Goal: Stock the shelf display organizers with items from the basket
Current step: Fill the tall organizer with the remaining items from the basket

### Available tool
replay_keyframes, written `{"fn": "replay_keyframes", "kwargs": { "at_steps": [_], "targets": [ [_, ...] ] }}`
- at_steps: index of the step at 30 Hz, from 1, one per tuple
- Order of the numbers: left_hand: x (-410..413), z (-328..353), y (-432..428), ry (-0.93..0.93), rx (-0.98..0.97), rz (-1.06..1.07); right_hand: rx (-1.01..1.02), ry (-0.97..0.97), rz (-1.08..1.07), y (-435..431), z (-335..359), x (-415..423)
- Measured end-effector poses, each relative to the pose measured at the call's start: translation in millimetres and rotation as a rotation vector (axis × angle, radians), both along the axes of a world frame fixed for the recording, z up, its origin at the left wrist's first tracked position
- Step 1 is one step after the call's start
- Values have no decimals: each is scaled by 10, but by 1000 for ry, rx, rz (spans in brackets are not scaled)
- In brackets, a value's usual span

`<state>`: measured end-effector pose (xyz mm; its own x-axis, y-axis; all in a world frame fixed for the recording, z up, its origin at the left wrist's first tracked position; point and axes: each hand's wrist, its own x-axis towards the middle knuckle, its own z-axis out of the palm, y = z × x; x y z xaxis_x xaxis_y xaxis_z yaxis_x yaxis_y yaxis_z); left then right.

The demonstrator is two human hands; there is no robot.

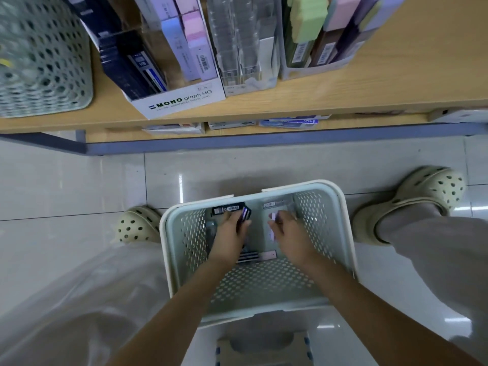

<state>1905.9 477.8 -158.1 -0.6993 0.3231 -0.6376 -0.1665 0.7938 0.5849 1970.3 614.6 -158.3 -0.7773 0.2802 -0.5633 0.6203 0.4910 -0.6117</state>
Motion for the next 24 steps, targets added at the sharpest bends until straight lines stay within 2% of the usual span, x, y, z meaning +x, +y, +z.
{"fn": "replay_keyframes", "kwargs": {
  "at_steps": [2,6,10,13,18,21,24],
  "targets": [
    [89,69,100,-31,36,109,-142,-28,-114,-53,111,-25],
    [217,235,288,-88,208,287,-310,-19,-184,-41,286,11],
    [264,365,338,-22,284,317,-458,60,-251,52,455,140],
    [290,426,357,-49,329,311,-490,108,-349,128,541,229],
    [219,486,499,-241,386,318,-414,144,-389,253,738,375],
    [181,264,499,-167,297,118,-379,166,-370,305,864,449],
    [203,-34,476,-171,166,-107,-364,234,-438,484,1033,498]
  ]
}}
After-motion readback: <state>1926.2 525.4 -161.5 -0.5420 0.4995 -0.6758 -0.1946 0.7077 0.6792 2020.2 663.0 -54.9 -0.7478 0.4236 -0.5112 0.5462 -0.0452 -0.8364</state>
